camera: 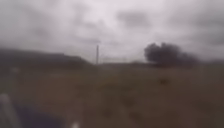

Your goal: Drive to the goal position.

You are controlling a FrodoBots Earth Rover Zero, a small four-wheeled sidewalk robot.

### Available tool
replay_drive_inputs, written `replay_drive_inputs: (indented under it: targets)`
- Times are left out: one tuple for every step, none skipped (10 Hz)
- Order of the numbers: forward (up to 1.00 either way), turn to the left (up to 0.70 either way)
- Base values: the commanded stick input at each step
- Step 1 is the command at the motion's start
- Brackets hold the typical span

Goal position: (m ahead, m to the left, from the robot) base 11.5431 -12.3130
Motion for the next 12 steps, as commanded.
replay_drive_inputs:
  targets:
    - [0.70, 0.00]
    - [0.70, 0.00]
    - [0.70, 0.00]
    - [0.70, 0.00]
    - [0.70, 0.00]
    - [0.70, 0.00]
    - [0.70, 0.00]
    - [0.70, 0.00]
    - [0.70, 0.00]
    - [0.70, 0.00]
    - [0.70, 0.00]
    - [0.70, 0.00]
